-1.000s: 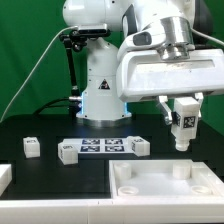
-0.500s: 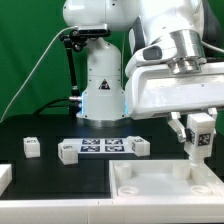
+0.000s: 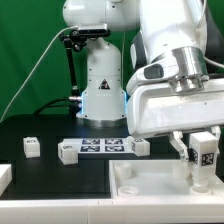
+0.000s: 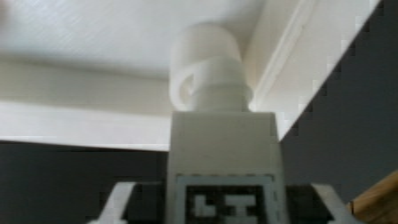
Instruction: Assemble one leg
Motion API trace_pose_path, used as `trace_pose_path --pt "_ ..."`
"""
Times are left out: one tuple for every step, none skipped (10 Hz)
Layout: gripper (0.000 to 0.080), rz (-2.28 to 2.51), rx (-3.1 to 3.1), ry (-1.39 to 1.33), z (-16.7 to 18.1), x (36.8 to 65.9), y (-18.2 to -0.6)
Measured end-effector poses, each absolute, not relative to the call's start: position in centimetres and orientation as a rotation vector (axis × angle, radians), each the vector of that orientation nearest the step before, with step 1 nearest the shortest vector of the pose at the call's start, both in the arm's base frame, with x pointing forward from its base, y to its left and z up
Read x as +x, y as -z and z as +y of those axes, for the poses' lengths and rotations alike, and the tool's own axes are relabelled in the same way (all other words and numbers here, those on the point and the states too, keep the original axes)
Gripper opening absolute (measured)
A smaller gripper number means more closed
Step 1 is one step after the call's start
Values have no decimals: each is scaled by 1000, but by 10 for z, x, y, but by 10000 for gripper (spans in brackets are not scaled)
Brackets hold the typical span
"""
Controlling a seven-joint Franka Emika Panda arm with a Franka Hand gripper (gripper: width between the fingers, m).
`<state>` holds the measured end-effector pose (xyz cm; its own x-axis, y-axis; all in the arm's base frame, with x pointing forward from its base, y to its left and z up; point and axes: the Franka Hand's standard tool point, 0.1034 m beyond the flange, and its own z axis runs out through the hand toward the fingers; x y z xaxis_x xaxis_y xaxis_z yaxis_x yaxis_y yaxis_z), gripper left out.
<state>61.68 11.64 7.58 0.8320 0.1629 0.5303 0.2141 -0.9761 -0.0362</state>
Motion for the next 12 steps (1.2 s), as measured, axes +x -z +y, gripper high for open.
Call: trace_pose_path --pt "285 -297 -2913 847 116 618 -75" --pt "285 -295 -2913 845 116 618 -70" --pt "285 -292 -2914 843 116 617 -66" --pt "285 -290 -2914 845 115 616 -61" --pt "285 -287 -2909 867 115 616 -58" --pt "285 -285 -2905 885 115 615 -57" --pt "285 -285 -2905 885 115 615 -57" --pt "285 -286 -2907 872 116 616 -58" --pt "391 -287 -2909 864 116 615 -56" --pt "391 -287 -2910 862 116 614 -56" --pt "562 -287 -2910 861 116 614 -56" --pt "631 -287 -2910 860 116 614 -56"
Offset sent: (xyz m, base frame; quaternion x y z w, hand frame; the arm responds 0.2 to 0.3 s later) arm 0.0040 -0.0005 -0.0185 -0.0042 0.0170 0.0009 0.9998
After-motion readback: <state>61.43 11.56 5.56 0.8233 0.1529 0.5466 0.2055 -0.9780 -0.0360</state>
